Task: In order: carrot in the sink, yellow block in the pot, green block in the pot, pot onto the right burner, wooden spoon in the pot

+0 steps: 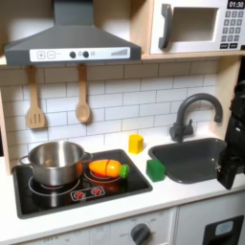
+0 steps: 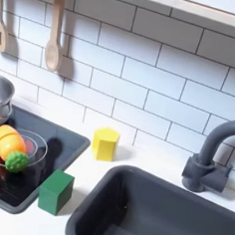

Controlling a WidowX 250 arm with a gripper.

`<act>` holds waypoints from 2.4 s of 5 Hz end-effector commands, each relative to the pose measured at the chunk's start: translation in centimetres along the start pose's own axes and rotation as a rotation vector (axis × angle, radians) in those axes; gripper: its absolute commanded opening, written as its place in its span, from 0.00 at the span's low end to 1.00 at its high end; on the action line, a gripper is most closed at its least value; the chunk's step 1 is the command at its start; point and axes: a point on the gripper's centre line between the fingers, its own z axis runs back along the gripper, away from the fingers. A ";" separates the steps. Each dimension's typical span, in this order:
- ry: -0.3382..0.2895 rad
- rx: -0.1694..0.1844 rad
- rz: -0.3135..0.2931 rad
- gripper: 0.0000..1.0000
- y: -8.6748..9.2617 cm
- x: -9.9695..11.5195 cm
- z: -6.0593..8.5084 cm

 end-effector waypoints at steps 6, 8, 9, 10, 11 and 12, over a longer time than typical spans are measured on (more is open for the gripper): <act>-0.032 0.041 0.175 1.00 4.7 10.4 -2.3; -0.047 0.035 0.265 1.00 6.5 14.0 -3.2; -0.065 0.049 0.291 1.00 7.2 16.2 -3.8; -0.112 0.093 0.385 1.00 8.1 17.2 -4.5; -0.141 0.121 0.462 1.00 8.8 18.5 -5.4; -0.129 0.113 0.495 1.00 9.8 19.5 -5.9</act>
